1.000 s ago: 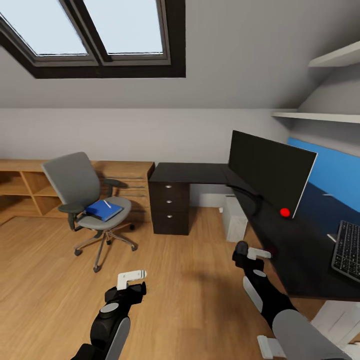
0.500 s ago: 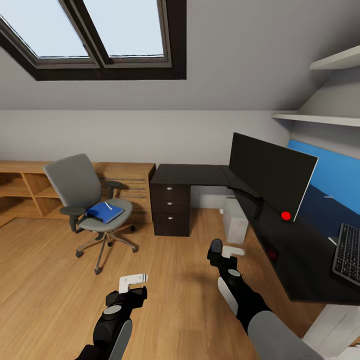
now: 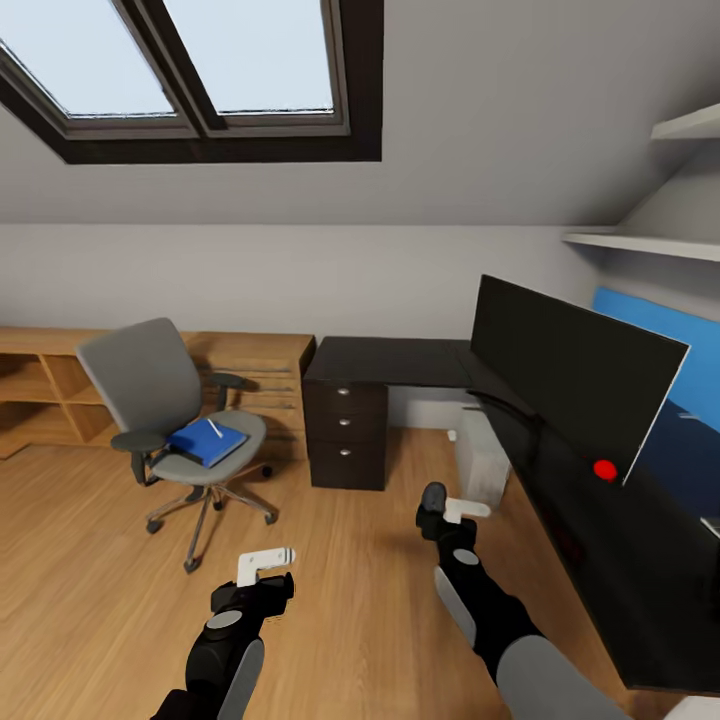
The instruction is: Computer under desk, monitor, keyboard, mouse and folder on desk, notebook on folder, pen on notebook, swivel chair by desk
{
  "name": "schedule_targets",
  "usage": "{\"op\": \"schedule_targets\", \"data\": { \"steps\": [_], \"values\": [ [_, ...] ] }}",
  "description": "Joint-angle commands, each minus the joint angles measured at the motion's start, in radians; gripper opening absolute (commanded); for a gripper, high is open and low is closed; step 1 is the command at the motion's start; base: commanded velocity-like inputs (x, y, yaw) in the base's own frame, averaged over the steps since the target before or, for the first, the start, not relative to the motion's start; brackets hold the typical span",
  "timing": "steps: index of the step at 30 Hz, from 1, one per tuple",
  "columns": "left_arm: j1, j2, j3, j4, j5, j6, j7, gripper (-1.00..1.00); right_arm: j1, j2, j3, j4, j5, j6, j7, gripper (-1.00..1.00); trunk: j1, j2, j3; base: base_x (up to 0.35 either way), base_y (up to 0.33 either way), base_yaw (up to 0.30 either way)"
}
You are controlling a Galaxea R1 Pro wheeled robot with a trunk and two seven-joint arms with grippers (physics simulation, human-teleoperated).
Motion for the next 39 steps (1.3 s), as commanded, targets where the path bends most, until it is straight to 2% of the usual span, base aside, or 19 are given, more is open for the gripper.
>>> {"op": "schedule_targets", "data": {
  "steps": [1, 5, 16, 30, 33, 34, 35, 38, 39],
  "values": [
    [-0.001, 0.000, -0.001, -0.001, 0.010, 0.002, 0.010, 1.00, 0.000, -0.001, 0.006, 0.000, -0.014, -0.013, -0.011, -1.00, -0.003, 0.007, 0.002, 0.325, 0.000, 0.240],
    [-0.001, 0.000, -0.001, 0.000, 0.011, 0.002, 0.010, 1.00, 0.004, 0.000, 0.007, 0.000, -0.013, -0.047, -0.023, -1.00, -0.019, 0.035, 0.015, 0.326, 0.000, 0.262],
    [-0.001, 0.000, -0.001, -0.001, 0.010, 0.002, 0.009, 1.00, 0.005, 0.000, 0.007, 0.000, 0.016, -0.053, -0.025, -1.00, -0.061, 0.112, 0.051, 0.326, 0.000, 0.262],
    [-0.001, 0.000, -0.001, 0.000, 0.012, 0.002, 0.009, 1.00, 0.009, -0.001, 0.006, -0.006, 0.020, -0.054, -0.026, -1.00, -0.115, 0.210, 0.108, 0.327, 0.000, 0.027],
    [-0.001, 0.000, -0.001, 0.000, 0.010, 0.002, 0.010, 1.00, 0.016, -0.002, 0.005, -0.056, 0.018, -0.053, -0.033, -1.00, -0.126, 0.231, 0.117, 0.327, 0.000, 0.000],
    [-0.001, 0.000, -0.001, -0.001, 0.010, 0.001, 0.010, 1.00, 0.098, -0.003, 0.005, -0.202, 0.018, -0.049, -0.047, -1.00, -0.130, 0.238, 0.120, 0.327, 0.000, 0.000],
    [-0.001, 0.000, -0.001, -0.002, 0.010, 0.001, 0.011, 1.00, 0.132, -0.004, 0.004, -0.258, 0.018, -0.047, -0.049, -1.00, -0.134, 0.245, 0.123, 0.327, 0.000, 0.000],
    [-0.001, 0.000, -0.001, -0.005, 0.010, 0.001, 0.010, 1.00, 0.198, -0.006, 0.004, -0.365, 0.020, -0.046, -0.052, -1.00, -0.145, 0.266, 0.133, 0.327, 0.000, 0.000],
    [-0.001, 0.000, -0.001, -0.006, 0.010, 0.000, 0.010, 1.00, 0.200, -0.006, 0.004, -0.368, 0.020, -0.046, -0.052, -1.00, -0.149, 0.273, 0.136, 0.327, 0.000, 0.000]
  ]
}}
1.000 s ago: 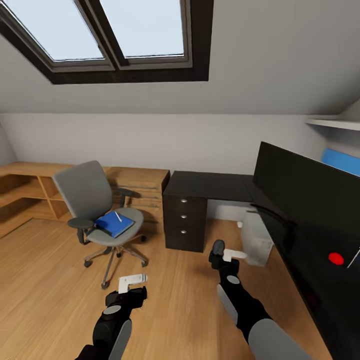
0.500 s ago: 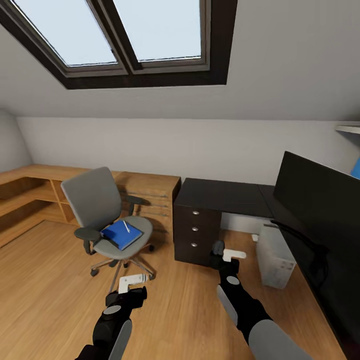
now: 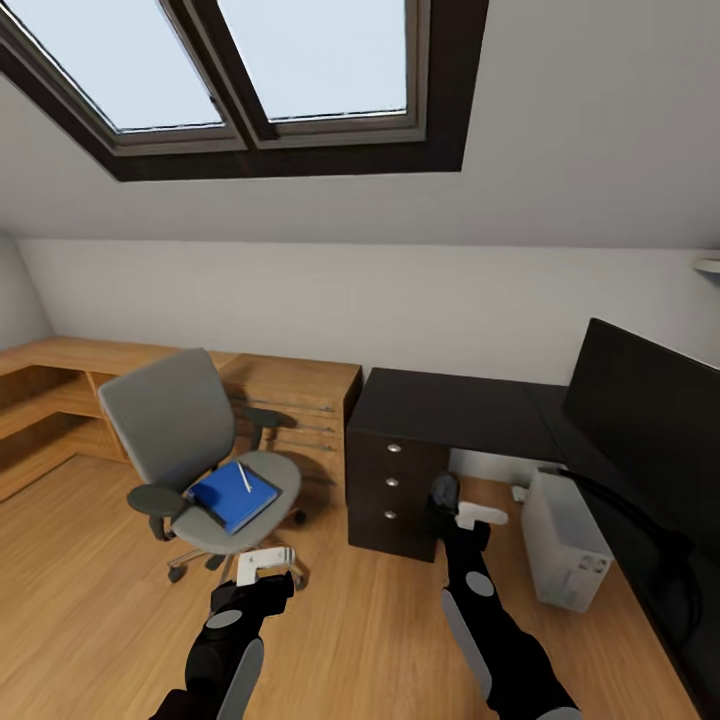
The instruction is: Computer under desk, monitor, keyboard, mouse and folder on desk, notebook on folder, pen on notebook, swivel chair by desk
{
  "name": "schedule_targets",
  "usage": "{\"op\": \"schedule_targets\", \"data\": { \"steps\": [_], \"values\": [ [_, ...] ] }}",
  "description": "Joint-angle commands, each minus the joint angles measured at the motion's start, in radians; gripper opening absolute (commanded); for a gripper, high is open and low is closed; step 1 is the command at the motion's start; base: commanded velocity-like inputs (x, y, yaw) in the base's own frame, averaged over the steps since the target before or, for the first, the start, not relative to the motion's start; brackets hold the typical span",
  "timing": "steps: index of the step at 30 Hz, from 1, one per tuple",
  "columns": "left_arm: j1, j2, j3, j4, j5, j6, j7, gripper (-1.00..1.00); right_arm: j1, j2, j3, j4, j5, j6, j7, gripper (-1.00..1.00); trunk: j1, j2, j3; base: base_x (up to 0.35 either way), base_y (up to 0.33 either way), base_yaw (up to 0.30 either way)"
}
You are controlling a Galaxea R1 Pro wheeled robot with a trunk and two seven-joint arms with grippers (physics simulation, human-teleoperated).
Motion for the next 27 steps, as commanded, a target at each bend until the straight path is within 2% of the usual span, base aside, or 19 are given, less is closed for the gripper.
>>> {"op": "schedule_targets", "data": {
  "steps": [1, 12, 20, 24, 26, 27],
  "values": [
    [-0.001, 0.000, -0.001, -0.001, 0.011, 0.002, 0.010, 1.00, 0.002, -0.001, 0.003, -0.005, -0.014, -0.007, -0.005, -1.00, -0.003, 0.007, 0.002, 0.327, 0.000, 0.000],
    [-0.001, 0.000, -0.001, -0.003, 0.011, 0.002, 0.009, 1.00, 0.008, -0.006, 0.002, -0.013, -0.014, -0.008, -0.006, -1.00, -0.045, 0.084, 0.036, 0.327, 0.000, 0.000],
    [-0.001, -0.001, -0.001, -0.006, 0.010, 0.002, 0.008, 1.00, 0.009, -0.030, 0.003, -0.024, -0.018, 0.007, 0.000, -1.00, -0.076, 0.140, 0.062, 0.327, 0.000, 0.000],
    [-0.001, 0.000, 0.000, -0.006, 0.009, 0.002, 0.008, 1.00, 0.007, -0.027, 0.005, -0.080, -0.021, 0.112, 0.003, -1.00, -0.091, 0.168, 0.074, 0.327, 0.000, 0.000],
    [-0.001, 0.000, -0.001, -0.006, 0.010, 0.002, 0.008, 1.00, -0.008, -0.026, 0.005, -0.120, -0.025, 0.256, 0.016, -1.00, -0.099, 0.182, 0.080, 0.327, 0.000, 0.000],
    [-0.001, 0.000, -0.001, -0.006, 0.010, 0.002, 0.008, 1.00, -0.018, -0.026, 0.005, -0.126, -0.025, 0.288, 0.021, -1.00, -0.103, 0.189, 0.083, 0.327, 0.000, 0.000]
  ]
}}
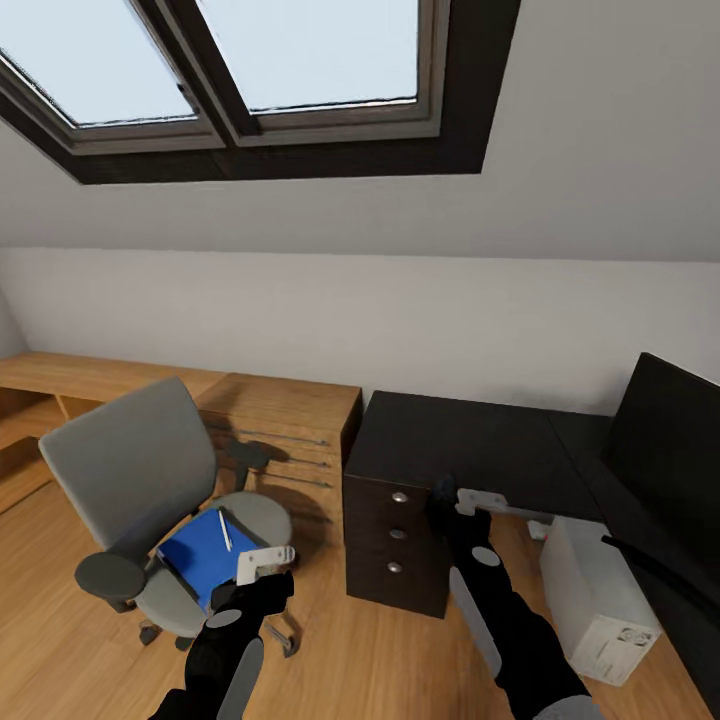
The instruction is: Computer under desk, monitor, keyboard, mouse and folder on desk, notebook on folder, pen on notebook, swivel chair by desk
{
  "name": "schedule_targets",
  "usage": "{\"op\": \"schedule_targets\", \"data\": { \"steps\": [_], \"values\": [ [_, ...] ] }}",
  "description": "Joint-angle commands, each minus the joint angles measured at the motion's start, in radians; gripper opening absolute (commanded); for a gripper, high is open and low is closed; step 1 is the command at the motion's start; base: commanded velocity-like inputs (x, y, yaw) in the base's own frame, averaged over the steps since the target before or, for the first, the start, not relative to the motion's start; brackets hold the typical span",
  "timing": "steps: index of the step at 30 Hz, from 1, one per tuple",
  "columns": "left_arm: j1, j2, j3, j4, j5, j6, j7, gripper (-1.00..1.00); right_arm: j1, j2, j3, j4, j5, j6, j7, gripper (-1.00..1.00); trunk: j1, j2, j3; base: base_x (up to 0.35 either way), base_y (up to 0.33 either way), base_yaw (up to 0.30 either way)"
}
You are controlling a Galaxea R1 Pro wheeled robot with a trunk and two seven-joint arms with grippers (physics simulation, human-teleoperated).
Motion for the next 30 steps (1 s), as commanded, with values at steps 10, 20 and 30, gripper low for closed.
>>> {"op": "schedule_targets", "data": {
  "steps": [10, 20, 30],
  "values": [
    [-0.001, -0.002, -0.002, -0.001, 0.011, 0.003, 0.010, 1.00, -0.123, 0.024, 0.011, 0.266, -0.105, -0.053, 0.149, -1.00, -0.038, 0.069, 0.030, 0.327, 0.000, 0.000],
    [-0.001, -0.002, -0.003, 0.003, 0.013, 0.004, 0.008, 1.00, -0.124, 0.031, 0.044, 0.293, -0.066, -0.156, 0.148, -1.00, -0.076, 0.139, 0.061, 0.327, 0.000, 0.000],
    [-0.001, -0.003, -0.003, 0.005, 0.013, 0.004, 0.008, 1.00, -0.124, 0.033, 0.051, 0.350, -0.062, -0.219, 0.150, -1.00, -0.080, 0.146, 0.064, 0.215, 0.000, 0.144]
  ]
}}
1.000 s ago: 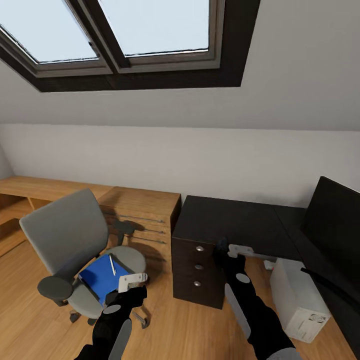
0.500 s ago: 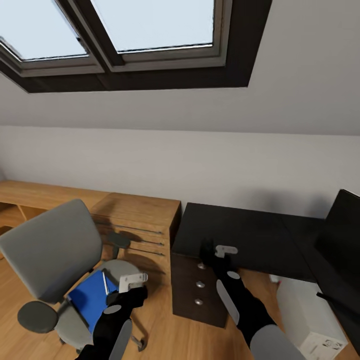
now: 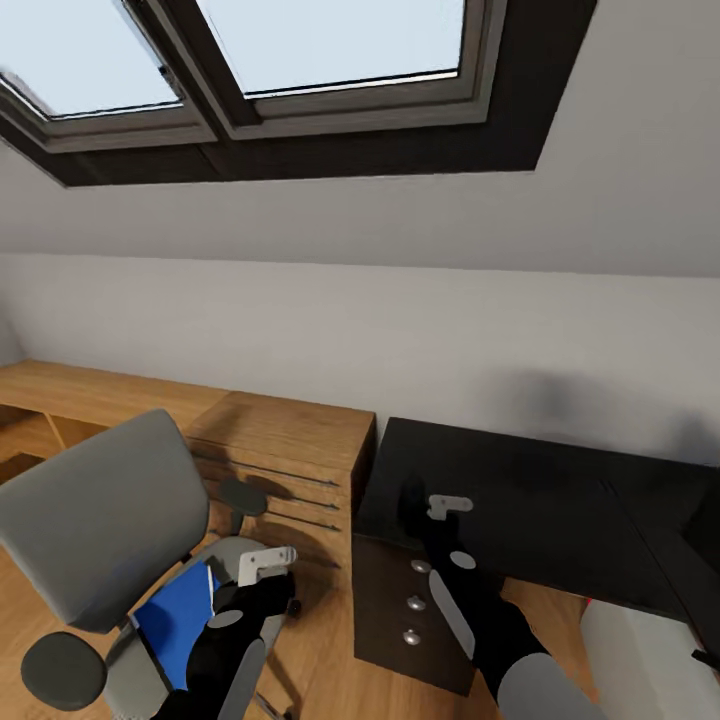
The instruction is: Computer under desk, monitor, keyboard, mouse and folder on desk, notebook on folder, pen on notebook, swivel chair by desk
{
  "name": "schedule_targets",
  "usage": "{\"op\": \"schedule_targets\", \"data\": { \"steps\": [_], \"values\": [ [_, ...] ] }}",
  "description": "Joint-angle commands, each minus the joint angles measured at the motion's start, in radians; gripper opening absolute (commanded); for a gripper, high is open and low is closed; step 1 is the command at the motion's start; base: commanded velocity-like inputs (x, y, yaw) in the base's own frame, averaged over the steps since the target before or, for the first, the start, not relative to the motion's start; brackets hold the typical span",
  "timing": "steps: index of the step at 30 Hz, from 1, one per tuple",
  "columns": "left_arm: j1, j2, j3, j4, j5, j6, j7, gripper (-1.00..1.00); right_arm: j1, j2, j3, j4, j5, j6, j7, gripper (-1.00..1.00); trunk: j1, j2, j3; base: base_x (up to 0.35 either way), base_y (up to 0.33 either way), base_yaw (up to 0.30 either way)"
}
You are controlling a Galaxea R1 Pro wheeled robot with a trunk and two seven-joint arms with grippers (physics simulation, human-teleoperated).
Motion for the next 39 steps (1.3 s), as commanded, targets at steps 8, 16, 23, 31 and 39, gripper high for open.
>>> {"op": "schedule_targets", "data": {
  "steps": [8, 16, 23, 31, 39],
  "values": [
    [-0.001, 0.000, -0.011, -0.001, 0.009, 0.002, 0.010, 1.00, -0.001, 0.000, 0.007, 0.024, -0.015, -0.044, -0.002, -1.00, 0.000, -0.001, -0.002, 0.008, 0.000, 0.274],
    [-0.001, 0.000, -0.014, -0.001, 0.009, 0.002, 0.010, 1.00, -0.001, 0.000, 0.007, 0.035, -0.014, -0.045, -0.001, -1.00, 0.000, -0.001, -0.005, 0.000, 0.000, 0.267],
    [-0.001, 0.000, -0.014, -0.001, 0.009, 0.002, 0.010, 1.00, -0.001, -0.003, 0.006, 0.033, -0.014, -0.044, -0.001, -1.00, 0.000, -0.001, -0.011, 0.000, 0.000, 0.153],
    [0.020, 0.002, -0.083, -0.056, 0.008, 0.001, 0.010, 1.00, -0.001, -0.004, 0.003, 0.030, -0.014, -0.043, -0.002, -1.00, 0.008, -0.015, -0.018, 0.000, 0.000, 0.014],
    [0.028, 0.002, -0.087, -0.066, 0.007, 0.001, 0.011, 1.00, -0.001, -0.006, 0.000, 0.029, -0.014, -0.042, -0.002, -1.00, 0.039, -0.071, -0.043, 0.000, 0.000, 0.000]
  ]
}}
